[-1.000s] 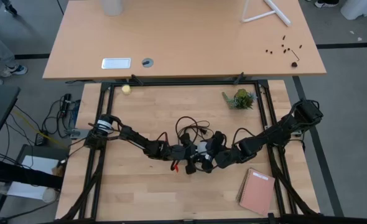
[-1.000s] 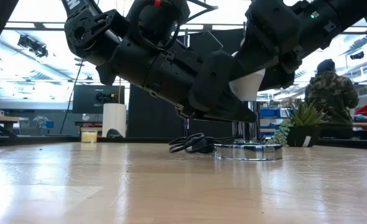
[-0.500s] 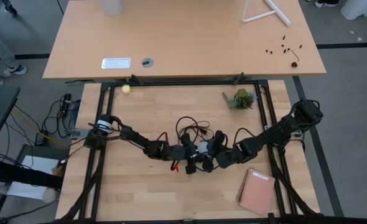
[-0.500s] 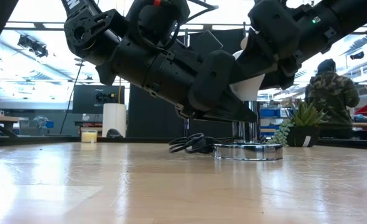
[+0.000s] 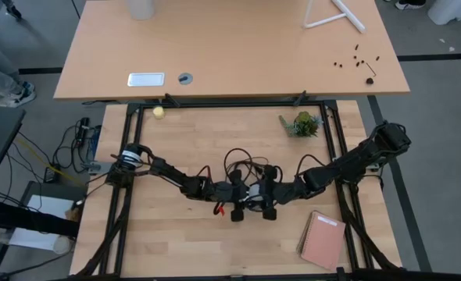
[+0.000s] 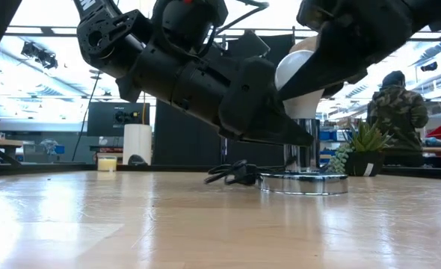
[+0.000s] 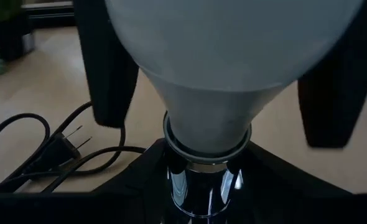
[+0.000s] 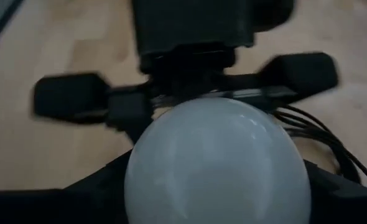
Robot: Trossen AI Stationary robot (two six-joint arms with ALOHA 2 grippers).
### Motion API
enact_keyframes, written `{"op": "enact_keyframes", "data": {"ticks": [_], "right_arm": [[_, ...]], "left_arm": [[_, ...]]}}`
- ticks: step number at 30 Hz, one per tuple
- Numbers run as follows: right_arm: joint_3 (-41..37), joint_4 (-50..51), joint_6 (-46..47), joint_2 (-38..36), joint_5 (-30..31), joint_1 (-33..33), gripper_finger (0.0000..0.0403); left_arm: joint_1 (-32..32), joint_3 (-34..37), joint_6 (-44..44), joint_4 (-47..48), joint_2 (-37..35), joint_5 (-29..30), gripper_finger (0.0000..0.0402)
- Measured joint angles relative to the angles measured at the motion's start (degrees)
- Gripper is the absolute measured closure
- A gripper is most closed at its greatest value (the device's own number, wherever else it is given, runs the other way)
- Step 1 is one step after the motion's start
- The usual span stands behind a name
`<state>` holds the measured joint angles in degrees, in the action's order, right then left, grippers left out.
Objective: Screw lightbulb
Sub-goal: Remove the white lightbulb from the lamp
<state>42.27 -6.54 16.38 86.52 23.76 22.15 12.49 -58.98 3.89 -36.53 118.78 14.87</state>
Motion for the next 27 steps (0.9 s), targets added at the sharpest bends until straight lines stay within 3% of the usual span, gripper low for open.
{"op": "enact_keyframes", "data": {"ticks": [6,10,17,22,27], "right_arm": [[-0.01,0.98,-8.75,-1.50,-10.54,-1.53,0.0139],[0.10,1.89,-16.65,-1.75,-14.63,-2.65,0.0130],[0.23,5.83,-30.32,-2.62,-15.11,-4.23,0.0132],[0.16,11.55,-31.48,-5.80,-15.18,-5.58,0.0135],[0.04,14.79,-30.71,-9.10,-14.25,-5.83,0.0111]], "left_arm": [[-0.03,-0.04,-3.94,-0.29,0.00,-7.06,0.0218],[-0.07,-0.04,-6.46,-0.31,0.00,-7.90,0.0218],[-0.09,-0.02,-6.27,-0.27,0.00,-8.04,0.0218],[-0.15,-0.07,-4.43,-0.59,0.02,-7.29,0.0218],[-0.13,0.18,-3.93,-0.31,-0.07,-6.36,0.0218]]}}
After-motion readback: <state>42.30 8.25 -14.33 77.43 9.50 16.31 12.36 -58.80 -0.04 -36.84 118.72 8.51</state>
